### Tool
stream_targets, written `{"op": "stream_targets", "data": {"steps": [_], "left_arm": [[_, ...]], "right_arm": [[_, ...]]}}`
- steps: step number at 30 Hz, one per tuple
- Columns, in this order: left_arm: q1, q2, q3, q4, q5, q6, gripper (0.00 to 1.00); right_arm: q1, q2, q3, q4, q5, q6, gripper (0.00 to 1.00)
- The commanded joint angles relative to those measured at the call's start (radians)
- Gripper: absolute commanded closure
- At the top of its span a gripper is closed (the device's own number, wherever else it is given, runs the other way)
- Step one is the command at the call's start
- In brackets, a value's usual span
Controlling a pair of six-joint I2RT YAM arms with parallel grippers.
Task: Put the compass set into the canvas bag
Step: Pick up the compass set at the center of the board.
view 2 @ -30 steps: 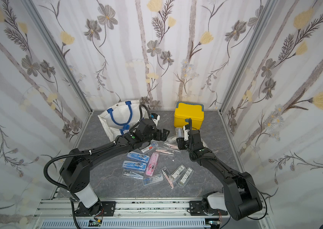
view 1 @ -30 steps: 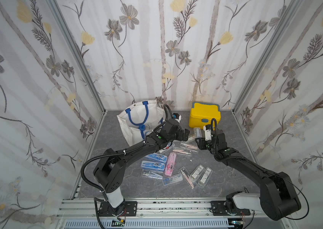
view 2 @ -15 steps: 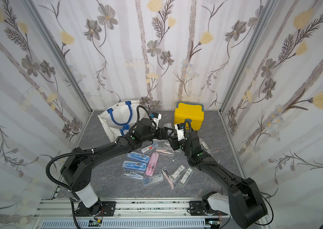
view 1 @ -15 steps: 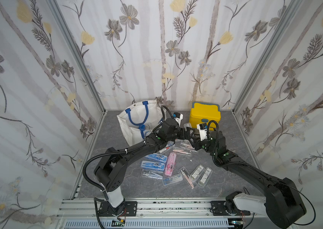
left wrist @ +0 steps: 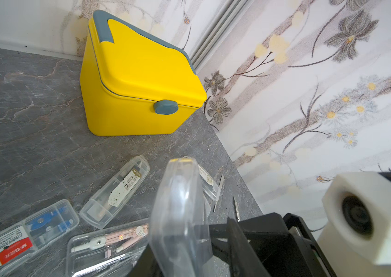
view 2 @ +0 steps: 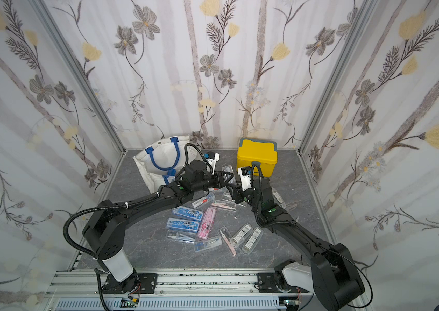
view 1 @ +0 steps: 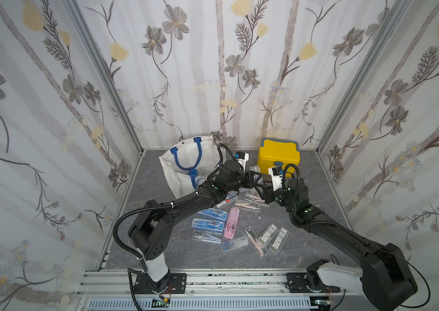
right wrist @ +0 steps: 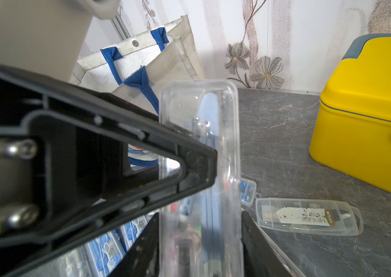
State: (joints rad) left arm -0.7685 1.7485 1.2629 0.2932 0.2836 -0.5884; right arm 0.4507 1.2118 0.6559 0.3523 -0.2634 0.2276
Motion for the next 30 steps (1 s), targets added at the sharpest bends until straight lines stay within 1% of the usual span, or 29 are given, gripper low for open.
{"op": "stream_targets", "data": {"steps": [1,4,8,12,14,17,19,20,21,26,30], "left_arm": [[0.000,0.005,0.003,0.038,0.018,-0.017,0.74],[0.000,0.008,0.005,0.040,0.019,-0.018,0.81],[0.001,0.009,0.005,0.045,0.018,-0.018,0.88],[0.002,0.012,0.006,0.050,0.018,-0.019,0.91],[0.003,0.012,0.002,0.053,0.019,-0.019,0.92],[0.006,0.009,0.003,0.052,0.014,-0.017,0.93],[0.011,0.006,0.010,0.048,0.011,-0.011,0.93],[0.016,0.005,0.020,0.039,0.008,-0.002,0.93],[0.019,0.002,0.025,0.024,0.002,0.010,0.93],[0.049,-0.022,0.121,-0.080,-0.058,0.102,0.93],[0.076,-0.052,0.205,-0.195,-0.149,0.191,0.93]], "right_arm": [[0.003,0.001,0.001,0.068,-0.011,0.010,0.53],[0.002,0.002,0.002,0.070,-0.008,0.010,0.53],[0.003,0.005,0.003,0.075,-0.008,0.010,0.52],[0.002,0.008,0.002,0.077,-0.007,0.012,0.51],[0.003,0.010,0.001,0.079,-0.004,0.012,0.49],[0.003,0.012,0.001,0.070,0.010,0.012,0.38],[0.003,0.013,0.002,0.056,0.027,0.009,0.27],[0.001,0.012,0.001,0.047,0.036,0.006,0.09],[0.001,0.010,-0.001,0.035,0.047,0.004,0.00],[-0.010,-0.047,-0.054,0.019,0.123,-0.004,0.01],[-0.038,-0.115,-0.108,0.018,0.202,0.008,0.00]]}}
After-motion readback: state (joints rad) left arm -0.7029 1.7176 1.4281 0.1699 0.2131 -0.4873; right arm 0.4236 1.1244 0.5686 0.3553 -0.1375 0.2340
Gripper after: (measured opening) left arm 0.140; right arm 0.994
